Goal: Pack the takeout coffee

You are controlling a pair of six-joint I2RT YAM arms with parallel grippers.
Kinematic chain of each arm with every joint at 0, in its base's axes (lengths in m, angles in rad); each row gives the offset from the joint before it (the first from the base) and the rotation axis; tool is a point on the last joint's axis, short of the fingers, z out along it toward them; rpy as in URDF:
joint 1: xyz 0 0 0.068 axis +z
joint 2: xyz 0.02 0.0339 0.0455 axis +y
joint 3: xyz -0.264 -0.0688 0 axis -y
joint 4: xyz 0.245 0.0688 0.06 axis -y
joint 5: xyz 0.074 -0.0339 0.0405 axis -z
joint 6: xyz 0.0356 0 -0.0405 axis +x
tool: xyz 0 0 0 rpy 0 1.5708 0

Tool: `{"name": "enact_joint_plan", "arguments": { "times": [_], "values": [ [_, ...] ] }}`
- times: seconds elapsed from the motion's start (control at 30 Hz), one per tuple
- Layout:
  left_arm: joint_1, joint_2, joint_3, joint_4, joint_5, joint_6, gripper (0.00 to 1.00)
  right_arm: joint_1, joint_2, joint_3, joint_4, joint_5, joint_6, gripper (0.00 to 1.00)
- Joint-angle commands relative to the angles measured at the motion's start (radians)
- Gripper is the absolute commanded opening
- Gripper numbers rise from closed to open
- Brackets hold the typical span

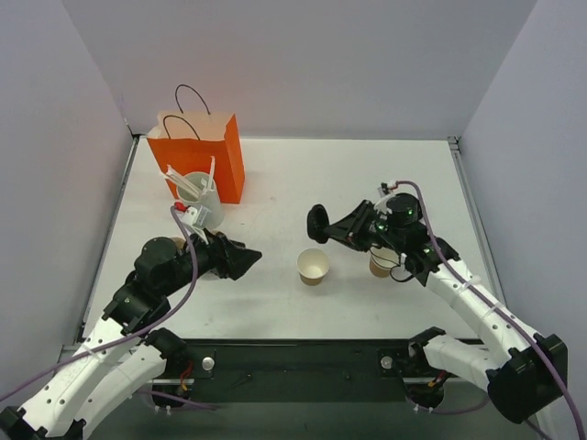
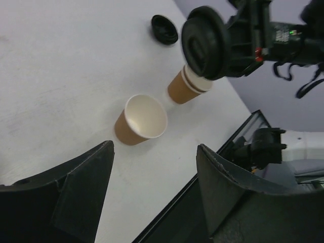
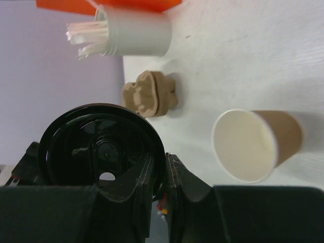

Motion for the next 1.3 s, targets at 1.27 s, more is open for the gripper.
{"name": "enact_joint_plan", "arguments": {
  "times": [1.27],
  "values": [
    [-0.068,0.156,-0.141,0.896,0.238,0.011,0.57,0.323,0.108,-0.075,0.608,-0.034,0.468,0.14]
  ]
}}
